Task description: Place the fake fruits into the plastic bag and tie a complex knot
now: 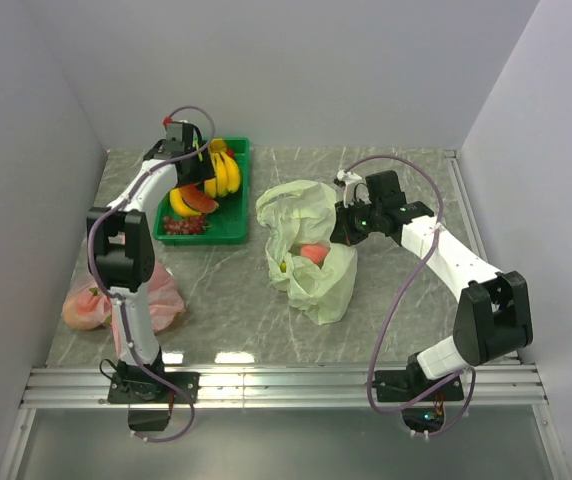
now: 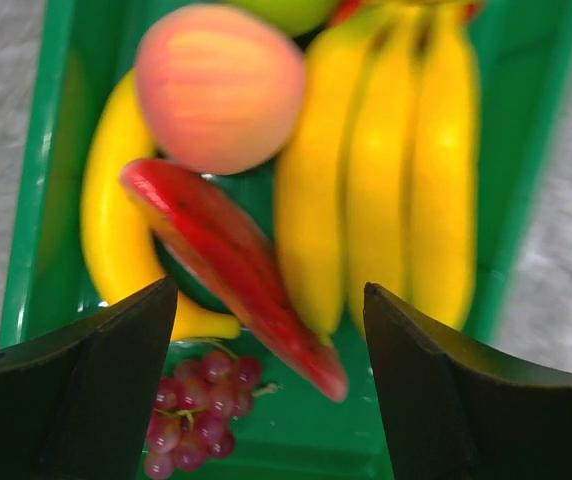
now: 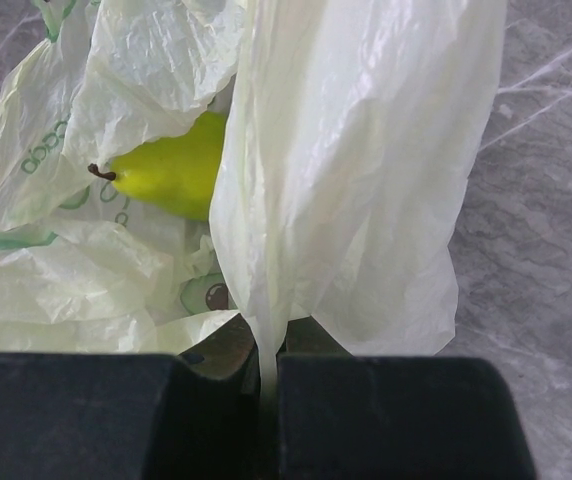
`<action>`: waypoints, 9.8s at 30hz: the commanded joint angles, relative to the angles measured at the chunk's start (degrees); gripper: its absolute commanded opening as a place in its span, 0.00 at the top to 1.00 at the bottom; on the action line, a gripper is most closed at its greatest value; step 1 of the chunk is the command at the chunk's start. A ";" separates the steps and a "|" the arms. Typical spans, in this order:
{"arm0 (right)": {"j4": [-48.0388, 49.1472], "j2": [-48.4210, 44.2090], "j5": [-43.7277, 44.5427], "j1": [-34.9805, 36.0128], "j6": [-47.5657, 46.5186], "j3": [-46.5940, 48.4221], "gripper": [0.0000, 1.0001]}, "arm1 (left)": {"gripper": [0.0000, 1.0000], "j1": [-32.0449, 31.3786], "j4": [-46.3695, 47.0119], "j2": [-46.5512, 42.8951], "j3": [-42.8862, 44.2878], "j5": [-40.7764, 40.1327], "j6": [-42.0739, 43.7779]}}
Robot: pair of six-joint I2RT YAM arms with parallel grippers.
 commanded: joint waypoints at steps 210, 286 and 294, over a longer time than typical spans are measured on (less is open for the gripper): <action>-4.35 -1.10 1.81 -5.87 3.21 4.70 1.00 | 0.01 -1.33 14.13 -2.69 12.14 17.37 10.02; -8.56 -3.12 2.77 -6.13 5.32 8.30 1.00 | 0.65 -26.27 20.62 -24.38 -18.51 50.68 16.00; -10.68 -3.91 3.48 -6.48 4.70 6.19 1.00 | 0.67 -33.84 24.22 -16.48 -18.78 48.32 15.74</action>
